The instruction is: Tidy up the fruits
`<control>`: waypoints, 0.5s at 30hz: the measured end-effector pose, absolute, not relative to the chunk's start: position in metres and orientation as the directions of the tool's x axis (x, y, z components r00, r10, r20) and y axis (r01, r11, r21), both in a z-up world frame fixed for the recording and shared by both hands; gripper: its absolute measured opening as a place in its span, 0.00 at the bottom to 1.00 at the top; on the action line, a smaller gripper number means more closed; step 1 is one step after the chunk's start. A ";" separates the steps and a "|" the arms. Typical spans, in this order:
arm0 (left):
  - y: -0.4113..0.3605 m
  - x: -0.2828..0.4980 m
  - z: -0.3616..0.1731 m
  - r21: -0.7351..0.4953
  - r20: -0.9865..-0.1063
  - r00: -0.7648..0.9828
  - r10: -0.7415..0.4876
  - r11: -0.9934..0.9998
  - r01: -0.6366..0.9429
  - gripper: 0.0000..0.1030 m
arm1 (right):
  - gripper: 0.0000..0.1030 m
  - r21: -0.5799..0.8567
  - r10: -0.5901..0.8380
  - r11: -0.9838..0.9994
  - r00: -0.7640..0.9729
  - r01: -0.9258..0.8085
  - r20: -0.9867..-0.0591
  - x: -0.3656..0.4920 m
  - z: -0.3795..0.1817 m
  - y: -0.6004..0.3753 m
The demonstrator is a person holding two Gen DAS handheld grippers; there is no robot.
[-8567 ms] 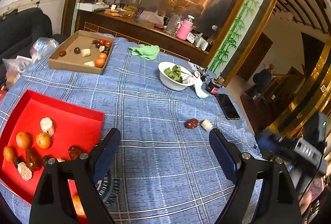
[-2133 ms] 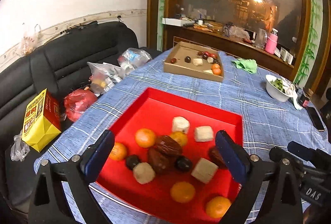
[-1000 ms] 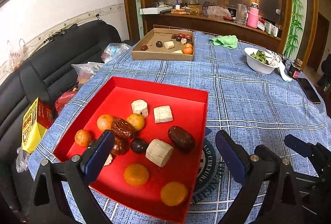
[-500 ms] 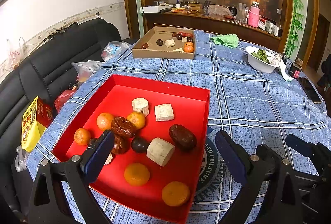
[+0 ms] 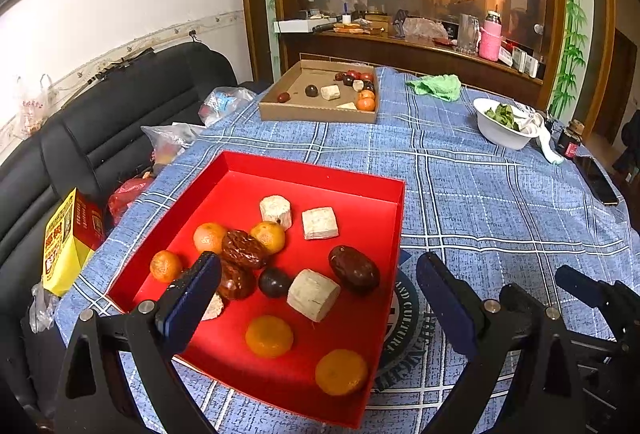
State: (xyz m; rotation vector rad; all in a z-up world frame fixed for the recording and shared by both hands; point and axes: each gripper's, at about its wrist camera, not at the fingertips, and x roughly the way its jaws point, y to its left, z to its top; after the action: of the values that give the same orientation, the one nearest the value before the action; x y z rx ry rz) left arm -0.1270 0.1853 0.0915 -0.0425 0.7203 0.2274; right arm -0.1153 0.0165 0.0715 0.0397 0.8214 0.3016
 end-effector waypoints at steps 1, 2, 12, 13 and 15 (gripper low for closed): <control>0.185 -0.129 0.093 0.038 -0.654 0.731 0.193 0.974 -0.222 0.95 | 0.77 0.150 0.279 0.957 0.642 -0.249 -0.714 -0.116 0.072 0.017; 0.186 -0.131 0.095 0.037 -0.650 0.735 0.194 0.974 -0.224 0.95 | 0.77 0.148 0.279 0.957 0.644 -0.250 -0.713 -0.117 0.073 0.017; 0.190 -0.162 0.122 0.028 -0.565 0.791 0.235 0.964 -0.266 0.95 | 0.78 0.125 0.276 0.956 0.673 -0.264 -0.686 -0.139 0.089 0.020; 0.191 -0.166 0.126 0.032 -0.550 0.798 0.245 0.961 -0.273 0.95 | 0.78 0.122 0.276 0.956 0.680 -0.266 -0.680 -0.144 0.093 0.021; 0.191 -0.179 0.136 0.040 -0.502 0.818 0.279 0.953 -0.301 0.95 | 0.78 0.113 0.275 0.956 0.693 -0.270 -0.666 -0.151 0.099 0.021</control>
State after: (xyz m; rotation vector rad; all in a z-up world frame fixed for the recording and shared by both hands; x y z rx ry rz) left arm -0.1788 0.1911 0.1359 -0.0420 0.5286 0.3090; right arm -0.1514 0.0215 0.0989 0.0068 0.7453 0.3040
